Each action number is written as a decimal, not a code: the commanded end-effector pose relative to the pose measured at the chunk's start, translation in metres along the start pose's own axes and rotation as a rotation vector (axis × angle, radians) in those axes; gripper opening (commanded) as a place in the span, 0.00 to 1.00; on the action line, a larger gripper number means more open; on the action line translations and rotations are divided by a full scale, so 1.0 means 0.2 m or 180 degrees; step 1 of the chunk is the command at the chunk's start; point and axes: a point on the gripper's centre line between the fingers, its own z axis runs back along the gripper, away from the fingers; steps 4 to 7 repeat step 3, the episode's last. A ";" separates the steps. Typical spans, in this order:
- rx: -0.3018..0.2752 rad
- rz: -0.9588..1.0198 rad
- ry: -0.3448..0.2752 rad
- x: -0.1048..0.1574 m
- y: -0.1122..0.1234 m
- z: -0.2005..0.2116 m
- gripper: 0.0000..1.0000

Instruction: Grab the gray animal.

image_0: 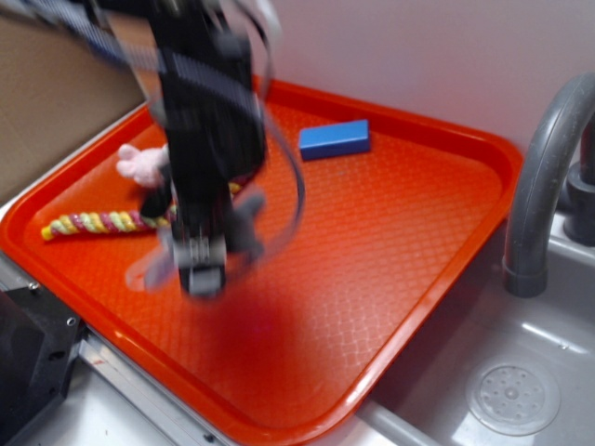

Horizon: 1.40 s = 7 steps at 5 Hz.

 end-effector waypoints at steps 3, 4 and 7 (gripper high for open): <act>0.0185 0.1638 -0.0756 -0.33 0.31 0.67 0.00; 0.0185 0.1638 -0.0756 -0.33 0.31 0.67 0.00; 0.0185 0.1638 -0.0756 -0.33 0.31 0.67 0.00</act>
